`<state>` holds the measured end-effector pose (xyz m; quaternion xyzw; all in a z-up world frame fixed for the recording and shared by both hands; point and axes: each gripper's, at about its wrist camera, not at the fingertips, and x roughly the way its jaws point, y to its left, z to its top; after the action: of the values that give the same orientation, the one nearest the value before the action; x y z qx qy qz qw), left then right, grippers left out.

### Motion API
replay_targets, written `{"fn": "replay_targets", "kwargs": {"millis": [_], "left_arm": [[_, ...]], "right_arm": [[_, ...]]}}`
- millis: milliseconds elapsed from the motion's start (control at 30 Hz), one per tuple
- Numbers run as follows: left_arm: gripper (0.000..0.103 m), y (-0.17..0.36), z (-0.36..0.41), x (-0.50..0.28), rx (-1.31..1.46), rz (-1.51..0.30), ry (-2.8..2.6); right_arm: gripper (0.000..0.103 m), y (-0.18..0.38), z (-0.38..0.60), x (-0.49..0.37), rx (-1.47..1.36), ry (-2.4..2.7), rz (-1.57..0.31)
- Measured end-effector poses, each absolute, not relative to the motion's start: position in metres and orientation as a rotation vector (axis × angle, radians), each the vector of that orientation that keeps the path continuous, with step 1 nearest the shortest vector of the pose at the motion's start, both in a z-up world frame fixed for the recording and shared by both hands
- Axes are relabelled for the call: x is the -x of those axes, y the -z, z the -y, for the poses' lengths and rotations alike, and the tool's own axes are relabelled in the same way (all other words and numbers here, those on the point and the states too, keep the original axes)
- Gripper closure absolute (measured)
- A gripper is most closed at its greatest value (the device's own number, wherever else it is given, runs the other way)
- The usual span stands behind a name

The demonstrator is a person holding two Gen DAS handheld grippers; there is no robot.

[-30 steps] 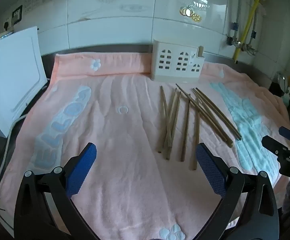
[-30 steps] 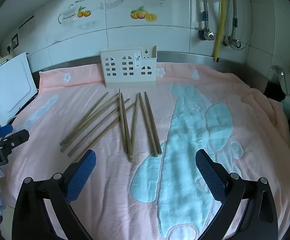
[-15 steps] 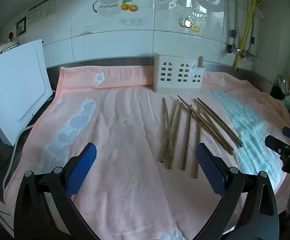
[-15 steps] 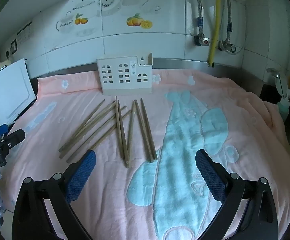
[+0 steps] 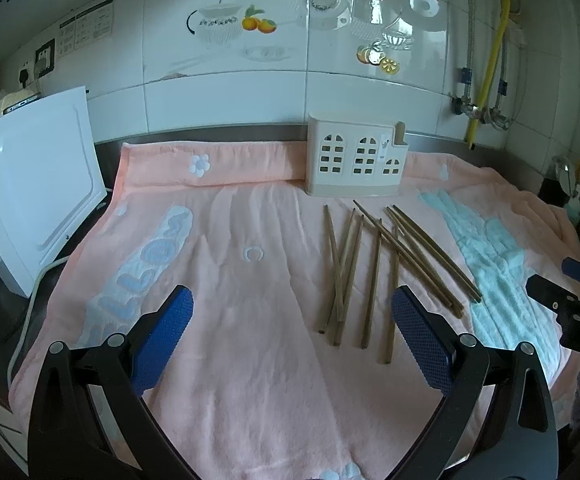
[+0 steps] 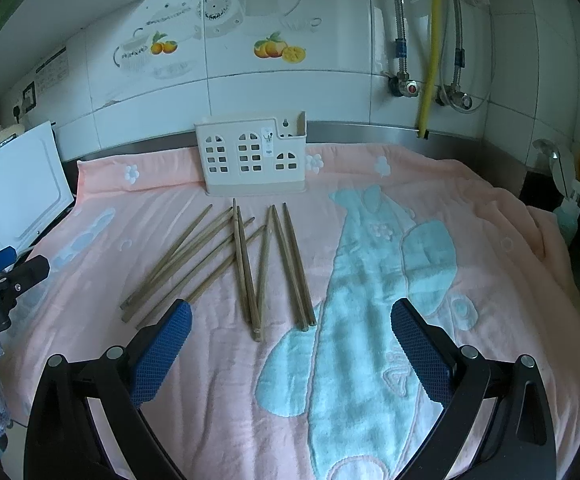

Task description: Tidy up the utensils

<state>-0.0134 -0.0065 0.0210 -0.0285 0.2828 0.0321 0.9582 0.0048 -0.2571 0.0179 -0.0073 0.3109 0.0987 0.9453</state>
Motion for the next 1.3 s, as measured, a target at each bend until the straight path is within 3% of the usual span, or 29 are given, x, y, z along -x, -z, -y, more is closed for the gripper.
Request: {"fn": "replay_targets", "kwargs": {"millis": [1300], "left_arm": [[0.005,-0.0249,0.0059,0.0162,0.065,-0.559,-0.063]], "right_arm": [[0.006,-0.0211,0.2551,-0.003,0.012,-0.2,-0.617]]}}
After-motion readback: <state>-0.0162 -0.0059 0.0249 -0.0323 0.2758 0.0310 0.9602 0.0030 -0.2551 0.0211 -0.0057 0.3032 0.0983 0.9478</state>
